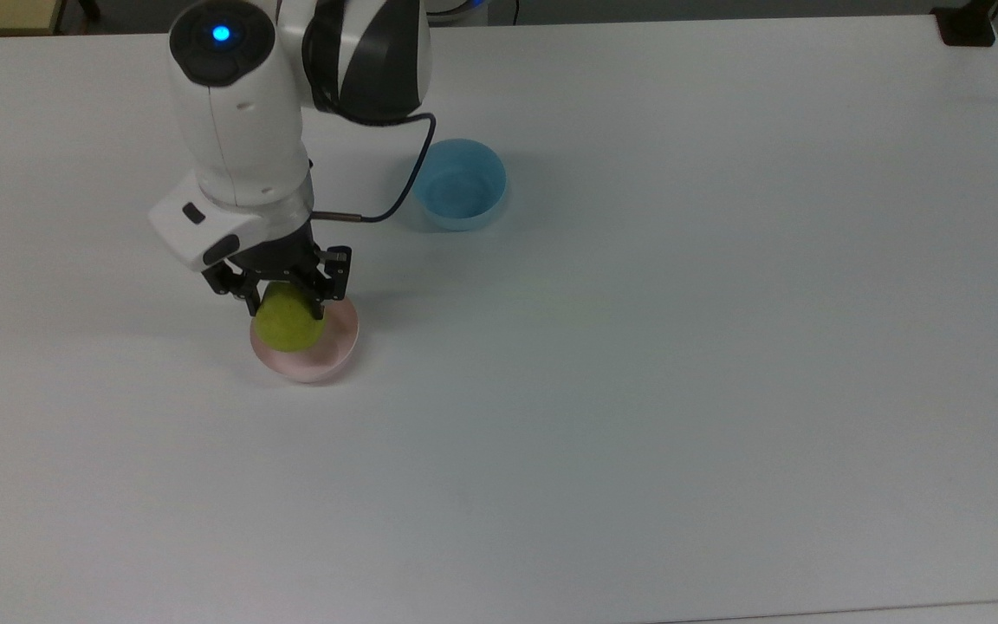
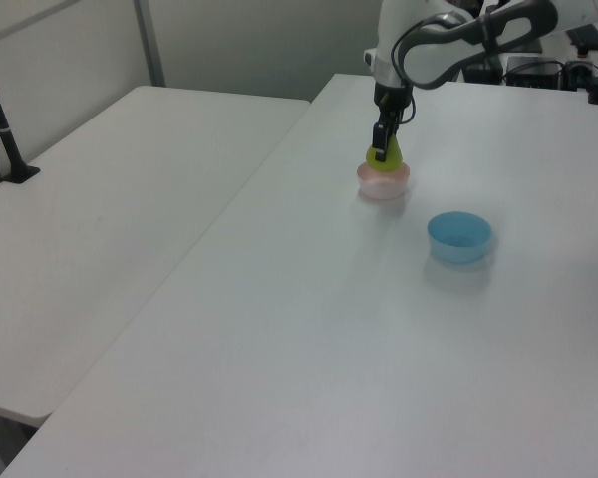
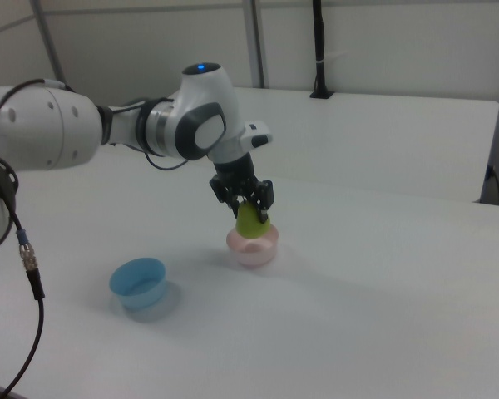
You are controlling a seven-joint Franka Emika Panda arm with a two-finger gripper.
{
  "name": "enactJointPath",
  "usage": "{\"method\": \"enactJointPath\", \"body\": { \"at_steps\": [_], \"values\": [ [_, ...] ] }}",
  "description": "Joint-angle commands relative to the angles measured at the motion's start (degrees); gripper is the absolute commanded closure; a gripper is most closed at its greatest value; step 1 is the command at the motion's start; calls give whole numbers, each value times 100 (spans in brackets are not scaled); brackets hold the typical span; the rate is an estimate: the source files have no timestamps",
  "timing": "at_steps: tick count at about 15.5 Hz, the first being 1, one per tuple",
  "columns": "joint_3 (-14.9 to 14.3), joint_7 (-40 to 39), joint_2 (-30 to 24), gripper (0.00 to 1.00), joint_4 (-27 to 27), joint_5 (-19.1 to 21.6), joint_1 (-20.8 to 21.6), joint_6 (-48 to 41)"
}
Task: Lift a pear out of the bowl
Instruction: 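Carry the pear beside the pink bowl and lower it to the table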
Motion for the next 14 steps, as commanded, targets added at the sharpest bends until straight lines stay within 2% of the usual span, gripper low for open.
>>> {"method": "enactJointPath", "body": {
  "at_steps": [1,4,7,14],
  "values": [
    [-20,167,-325,58,19,11,31,-345],
    [-73,141,-308,57,142,11,-92,-328],
    [-73,-34,-168,57,143,-15,-408,-223],
    [-82,-562,289,56,143,-24,-901,840]
  ]
}}
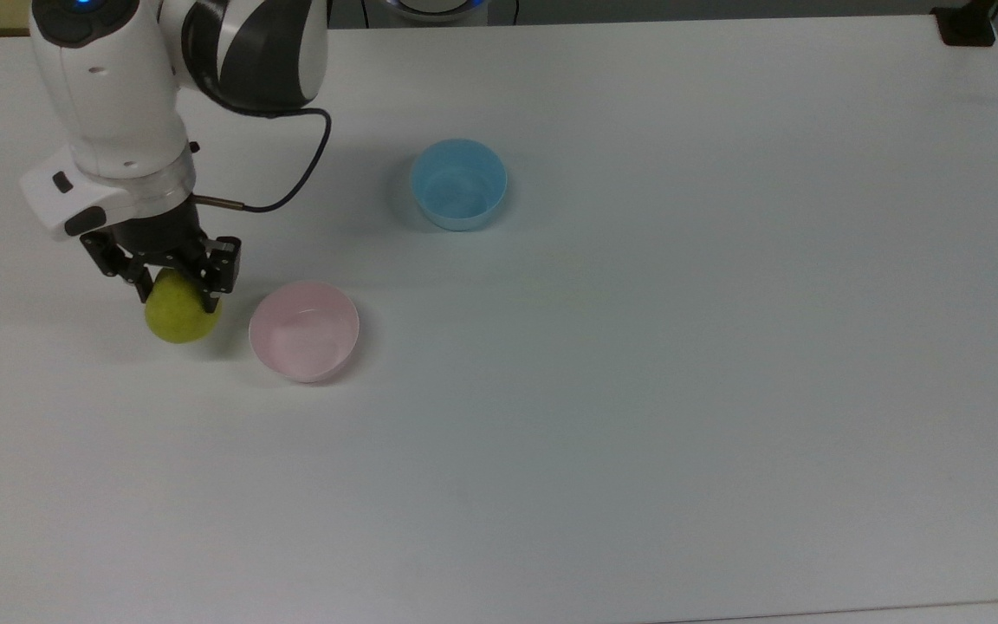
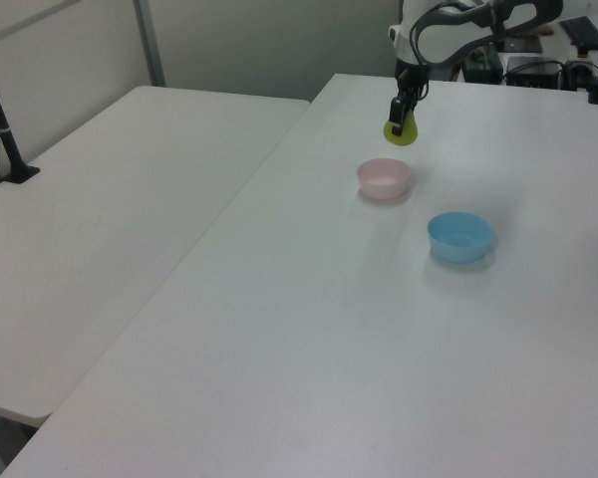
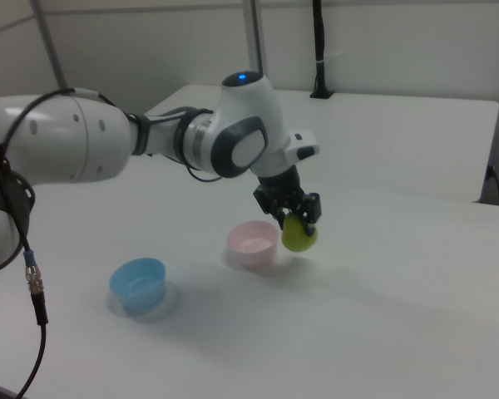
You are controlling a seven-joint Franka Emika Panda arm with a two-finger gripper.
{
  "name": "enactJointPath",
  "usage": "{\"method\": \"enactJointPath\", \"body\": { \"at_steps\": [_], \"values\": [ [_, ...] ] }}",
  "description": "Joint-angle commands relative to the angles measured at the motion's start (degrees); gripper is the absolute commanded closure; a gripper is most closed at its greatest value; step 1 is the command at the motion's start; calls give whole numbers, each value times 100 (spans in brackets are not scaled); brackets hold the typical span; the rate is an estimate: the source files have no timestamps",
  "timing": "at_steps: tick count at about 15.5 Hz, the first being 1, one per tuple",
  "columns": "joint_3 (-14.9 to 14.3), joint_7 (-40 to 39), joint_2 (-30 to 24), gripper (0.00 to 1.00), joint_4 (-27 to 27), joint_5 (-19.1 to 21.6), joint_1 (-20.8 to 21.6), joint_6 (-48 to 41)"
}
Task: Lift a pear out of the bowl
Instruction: 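Carry the pear beside the pink bowl and lower it to the table, then open the gripper, release the pear, and raise the gripper away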
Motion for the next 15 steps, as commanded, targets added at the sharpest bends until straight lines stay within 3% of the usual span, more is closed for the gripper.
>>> {"method": "enactJointPath", "body": {
  "at_steps": [1,7,10,12,14,15],
  "values": [
    [-20,-193,237,56,48,-33,-119,555],
    [-20,-280,571,52,48,-94,-216,1057],
    [-20,-272,607,43,48,-95,-233,1058],
    [-20,-228,598,24,48,-77,-234,1058],
    [-20,-210,589,11,57,-86,-234,1058],
    [-20,-210,554,10,48,-86,-216,1058]
  ]
}}
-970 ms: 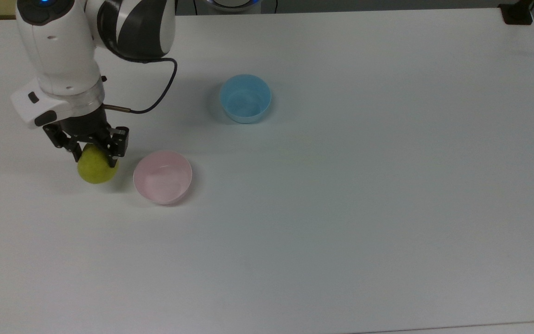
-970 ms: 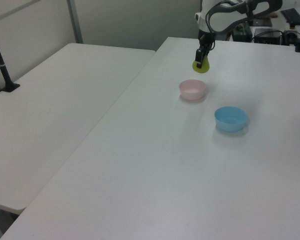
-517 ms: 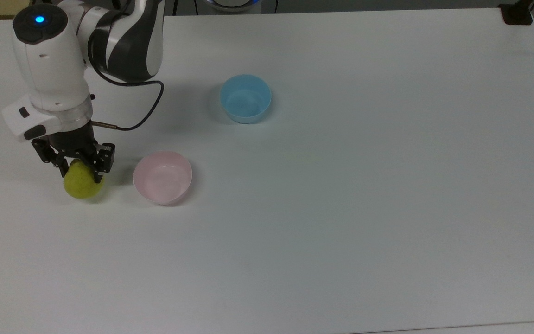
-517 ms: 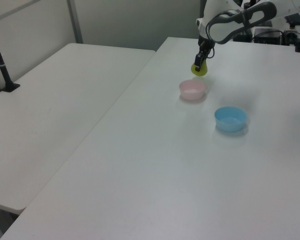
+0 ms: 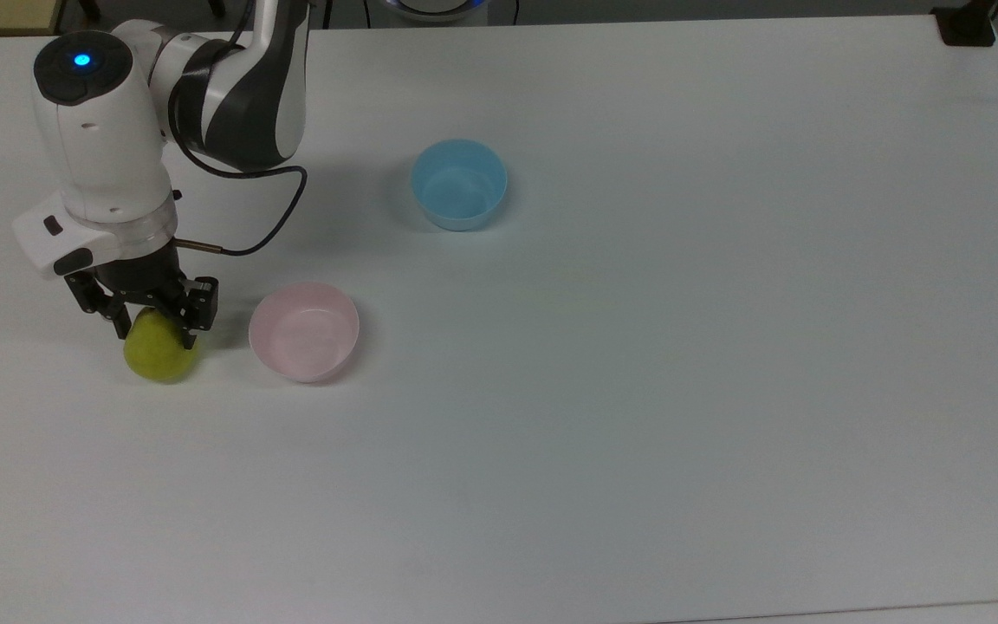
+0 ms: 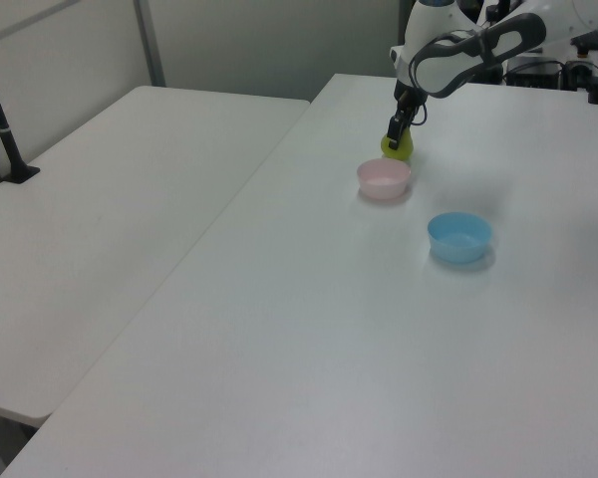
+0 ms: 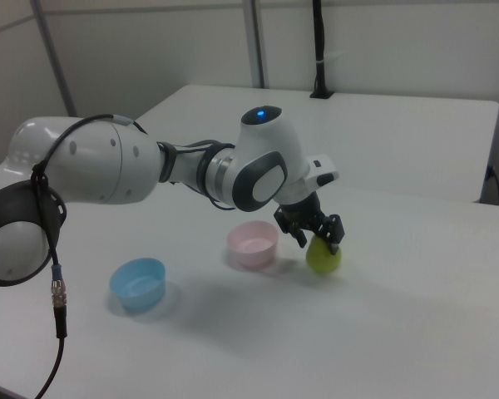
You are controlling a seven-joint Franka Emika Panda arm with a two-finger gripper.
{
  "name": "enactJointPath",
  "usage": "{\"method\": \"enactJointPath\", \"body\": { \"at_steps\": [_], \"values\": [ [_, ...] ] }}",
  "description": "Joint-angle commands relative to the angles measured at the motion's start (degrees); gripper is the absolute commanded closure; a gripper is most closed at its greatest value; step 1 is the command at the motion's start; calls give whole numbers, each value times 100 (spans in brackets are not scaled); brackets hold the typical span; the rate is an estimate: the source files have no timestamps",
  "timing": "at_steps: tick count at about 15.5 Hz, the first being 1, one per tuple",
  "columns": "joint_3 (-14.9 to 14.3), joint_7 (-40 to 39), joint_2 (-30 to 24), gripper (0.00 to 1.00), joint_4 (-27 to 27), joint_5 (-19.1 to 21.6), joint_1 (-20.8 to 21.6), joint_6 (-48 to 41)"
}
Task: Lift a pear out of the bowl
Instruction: 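Open the gripper, release the pear, and raise the gripper away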
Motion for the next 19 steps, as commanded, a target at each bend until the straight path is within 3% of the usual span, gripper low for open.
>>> {"method": "enactJointPath", "body": {
  "at_steps": [1,2,4,13,19],
  "values": [
    [-19,-14,-112,7,33,-79,39,55],
    [-19,-14,-225,0,24,-71,66,3],
    [25,21,-506,0,-28,-53,83,-163],
    [34,1093,-1720,0,-20,-79,1102,-2571],
    [34,1146,-2449,0,-72,-71,1700,-3977]
  ]
}}
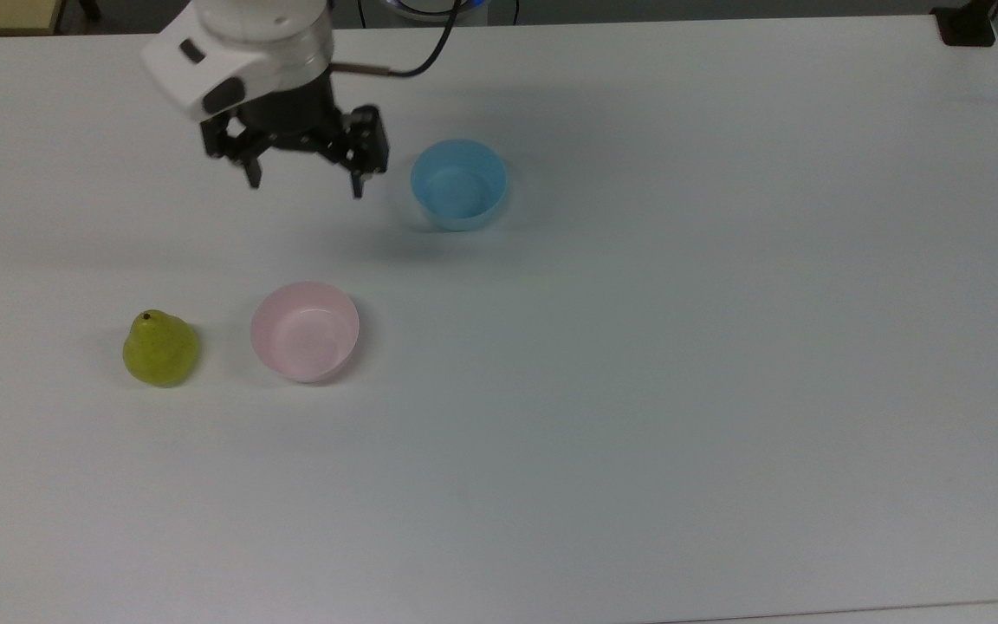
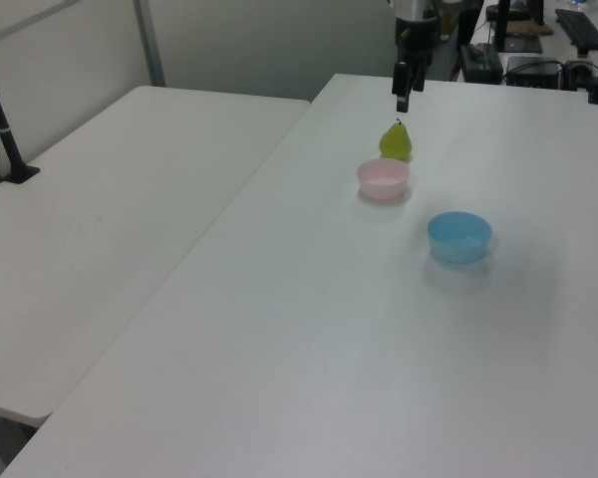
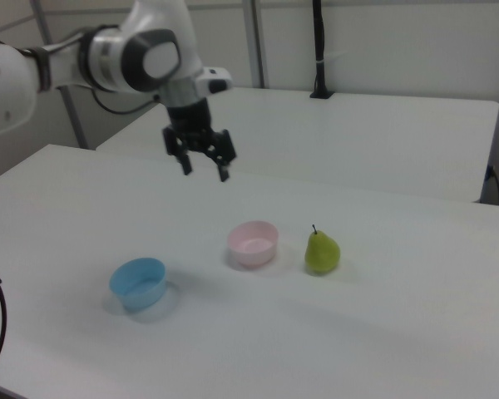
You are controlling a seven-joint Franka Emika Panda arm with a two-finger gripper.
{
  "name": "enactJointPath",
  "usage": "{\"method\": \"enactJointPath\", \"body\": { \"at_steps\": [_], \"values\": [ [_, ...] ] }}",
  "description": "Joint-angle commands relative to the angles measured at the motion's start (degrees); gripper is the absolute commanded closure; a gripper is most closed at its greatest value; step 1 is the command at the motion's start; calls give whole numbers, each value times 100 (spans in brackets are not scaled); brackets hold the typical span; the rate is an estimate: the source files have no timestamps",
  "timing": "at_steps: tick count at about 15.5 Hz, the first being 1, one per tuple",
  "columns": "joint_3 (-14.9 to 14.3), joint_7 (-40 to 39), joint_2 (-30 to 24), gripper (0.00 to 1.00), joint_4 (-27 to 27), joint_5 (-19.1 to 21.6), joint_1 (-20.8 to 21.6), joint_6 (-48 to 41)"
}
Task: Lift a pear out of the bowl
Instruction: 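Open the gripper, release the pear, and raise the gripper away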
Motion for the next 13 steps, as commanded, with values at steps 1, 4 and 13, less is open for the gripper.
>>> {"method": "enactJointPath", "body": {
  "at_steps": [1,4,13],
  "values": [
    [-64,154,-646,0,-280,-62,382,-638],
    [-64,531,-1024,0,-438,-53,637,-700],
    [-64,620,-1245,0,-430,-62,682,-1034]
  ]
}}
